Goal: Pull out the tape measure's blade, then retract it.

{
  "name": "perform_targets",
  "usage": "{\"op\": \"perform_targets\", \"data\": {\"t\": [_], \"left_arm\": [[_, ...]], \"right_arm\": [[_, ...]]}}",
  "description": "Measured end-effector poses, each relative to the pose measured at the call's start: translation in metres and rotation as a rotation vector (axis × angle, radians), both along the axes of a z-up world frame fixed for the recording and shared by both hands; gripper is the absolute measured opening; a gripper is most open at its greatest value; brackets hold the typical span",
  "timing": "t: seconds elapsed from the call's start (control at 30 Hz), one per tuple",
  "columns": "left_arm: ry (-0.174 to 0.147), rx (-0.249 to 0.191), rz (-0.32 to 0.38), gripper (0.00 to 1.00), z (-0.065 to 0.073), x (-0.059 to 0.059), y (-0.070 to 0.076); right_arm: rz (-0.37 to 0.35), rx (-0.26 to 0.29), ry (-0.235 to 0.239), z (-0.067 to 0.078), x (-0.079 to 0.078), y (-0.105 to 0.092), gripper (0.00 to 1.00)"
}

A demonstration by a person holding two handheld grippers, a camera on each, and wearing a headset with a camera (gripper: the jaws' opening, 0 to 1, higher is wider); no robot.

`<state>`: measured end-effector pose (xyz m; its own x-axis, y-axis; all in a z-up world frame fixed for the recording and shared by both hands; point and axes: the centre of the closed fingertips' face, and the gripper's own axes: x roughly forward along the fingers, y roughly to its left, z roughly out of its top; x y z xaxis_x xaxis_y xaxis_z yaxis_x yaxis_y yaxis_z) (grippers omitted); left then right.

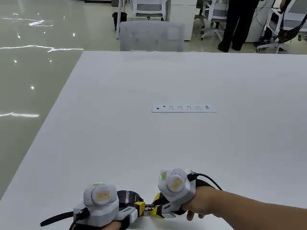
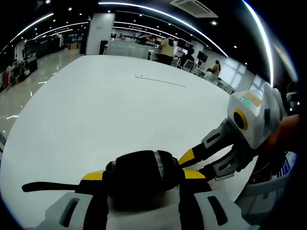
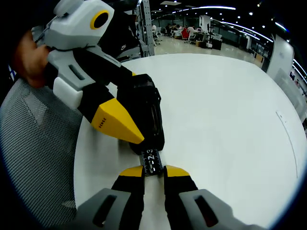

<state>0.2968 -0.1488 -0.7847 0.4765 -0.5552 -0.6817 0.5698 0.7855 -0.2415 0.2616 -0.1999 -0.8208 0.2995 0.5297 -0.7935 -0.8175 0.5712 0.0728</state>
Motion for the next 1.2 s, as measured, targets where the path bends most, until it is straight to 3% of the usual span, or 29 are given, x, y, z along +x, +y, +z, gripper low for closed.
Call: {"op": "perform_targets", "data": {"t": [1.0,1.2], "left_arm": [[0.003,-0.005,-0.003,0.55,0.0013,0.0012,-0.0012],[0.003,-0.006,0.001,0.55,0.0009,0.0015,-0.0012]], "right_arm": [[0.024,-0.012,0.013,0.0005,0.0034,0.0072,0.14],[0.062,-0.026,-0.003,-0.0004,0.0043,0.0087,0.14]]}}
